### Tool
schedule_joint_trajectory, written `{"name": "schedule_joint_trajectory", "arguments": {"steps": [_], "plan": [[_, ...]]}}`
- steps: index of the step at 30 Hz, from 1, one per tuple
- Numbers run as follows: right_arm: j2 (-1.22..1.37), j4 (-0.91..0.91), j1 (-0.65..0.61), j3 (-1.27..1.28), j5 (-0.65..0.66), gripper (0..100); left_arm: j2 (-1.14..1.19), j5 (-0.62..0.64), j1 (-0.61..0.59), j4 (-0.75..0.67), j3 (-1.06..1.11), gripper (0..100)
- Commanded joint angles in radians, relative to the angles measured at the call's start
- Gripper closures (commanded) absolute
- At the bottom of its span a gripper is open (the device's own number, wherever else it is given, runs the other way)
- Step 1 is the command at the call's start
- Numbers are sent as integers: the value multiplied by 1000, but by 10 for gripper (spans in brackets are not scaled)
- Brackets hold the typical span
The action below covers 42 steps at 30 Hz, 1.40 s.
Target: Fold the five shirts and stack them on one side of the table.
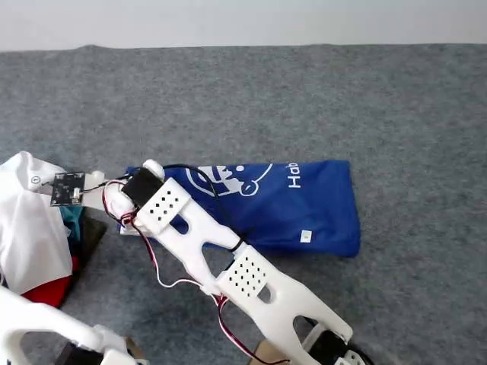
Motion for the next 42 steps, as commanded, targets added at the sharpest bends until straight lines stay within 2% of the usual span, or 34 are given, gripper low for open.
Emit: {"name": "schedule_joint_trajectory", "arguments": {"steps": [1, 8, 17, 21, 26, 31, 38, 42], "plan": [[-18, 36, 62, -61, -3, 989, -3, -8, 8, -17, -7, 955], [-8, 39, 208, -3, 3, 989, -3, -8, 25, -18, -10, 954], [-16, 41, 251, 149, -3, 989, -8, -6, 74, -15, -7, 956], [-58, 44, 300, 91, -98, 989, -9, -6, 66, -12, -12, 956], [-176, 47, 440, 110, -281, 989, -11, -6, 66, 5, -13, 956], [-335, 47, 602, 318, -433, 989, -11, -6, 66, 18, -13, 956], [-595, 47, 748, 721, -514, 986, -11, -6, 64, 18, -13, 956], [-708, 45, 809, 927, -532, 905, -11, -6, 72, 18, -13, 956]]}}
